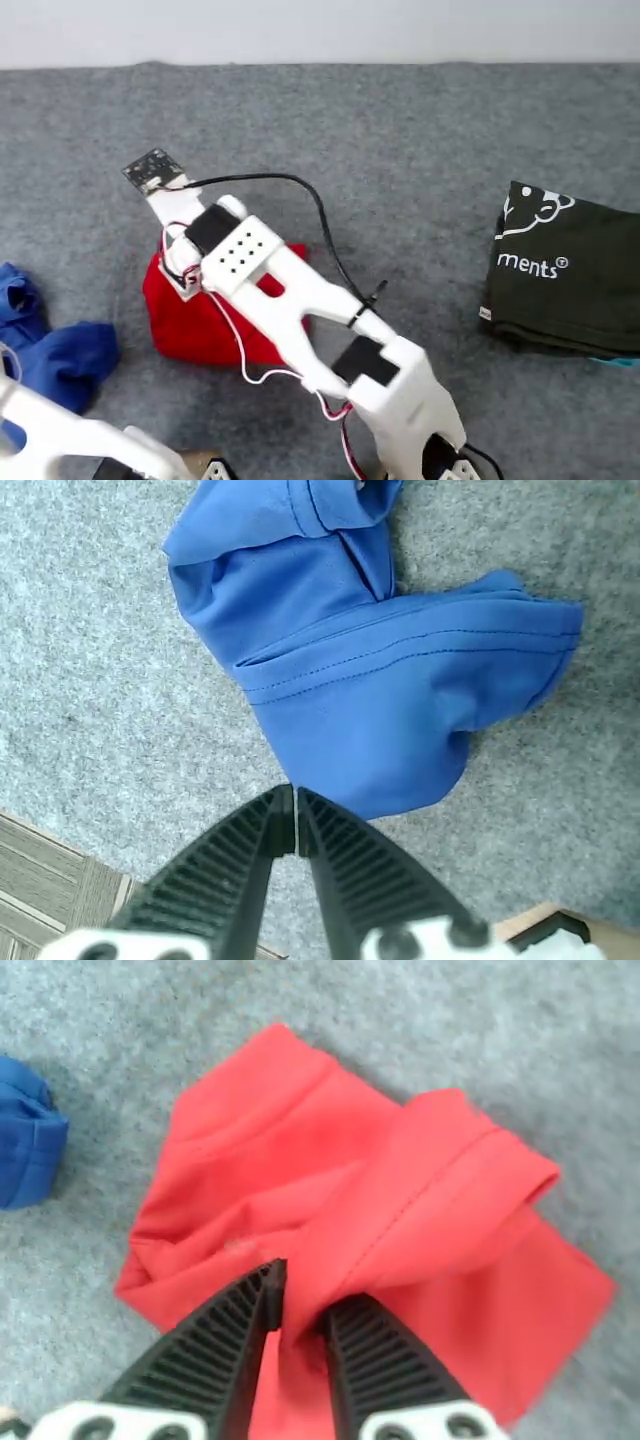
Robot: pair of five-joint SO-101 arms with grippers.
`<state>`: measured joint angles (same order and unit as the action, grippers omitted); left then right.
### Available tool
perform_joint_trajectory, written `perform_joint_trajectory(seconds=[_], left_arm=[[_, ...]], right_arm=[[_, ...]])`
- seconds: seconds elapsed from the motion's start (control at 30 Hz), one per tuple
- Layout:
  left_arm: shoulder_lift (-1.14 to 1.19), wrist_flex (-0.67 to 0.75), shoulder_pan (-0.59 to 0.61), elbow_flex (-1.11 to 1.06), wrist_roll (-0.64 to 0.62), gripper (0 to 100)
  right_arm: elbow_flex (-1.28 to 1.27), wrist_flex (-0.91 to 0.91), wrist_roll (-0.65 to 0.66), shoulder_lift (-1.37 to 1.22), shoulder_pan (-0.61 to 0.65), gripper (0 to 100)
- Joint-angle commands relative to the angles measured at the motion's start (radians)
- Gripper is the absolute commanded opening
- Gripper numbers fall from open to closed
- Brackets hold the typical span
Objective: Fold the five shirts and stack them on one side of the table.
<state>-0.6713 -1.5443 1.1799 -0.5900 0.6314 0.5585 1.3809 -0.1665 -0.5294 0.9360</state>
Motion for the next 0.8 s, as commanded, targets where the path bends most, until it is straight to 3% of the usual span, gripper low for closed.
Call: perform_joint_trajectory(seconds=[0.0,0.13,0.27,0.33,0.47,0.63,0.77], left_arm=[[-0.031,-0.009,0.006,0.007,0.006,2],[-0.031,-0.009,0.005,0.004,0.003,2],[-0.031,-0.003,0.0,-0.038,0.003,2],[-0.031,-0.003,0.002,-0.047,0.006,2],[-0.031,-0.003,0.003,-0.044,0.006,2],[-0.031,-0.003,0.0,-0.044,0.006,2],[-0.031,-0.003,0.008,-0.042,0.005,2]], right_arm=[[0.118,-0.015,-0.005,-0.031,0.024,0.9],[0.19,-0.004,-0.005,-0.102,0.03,4.6],[0.264,0.054,-0.005,-0.133,0.056,24.3],[0.316,0.093,-0.005,-0.133,0.062,29.2],[0.423,0.219,-0.005,-0.137,0.041,24.2],[0.496,0.39,-0.003,-0.142,-0.012,0.9],[0.437,0.415,0.069,-0.133,-0.068,1.3]])
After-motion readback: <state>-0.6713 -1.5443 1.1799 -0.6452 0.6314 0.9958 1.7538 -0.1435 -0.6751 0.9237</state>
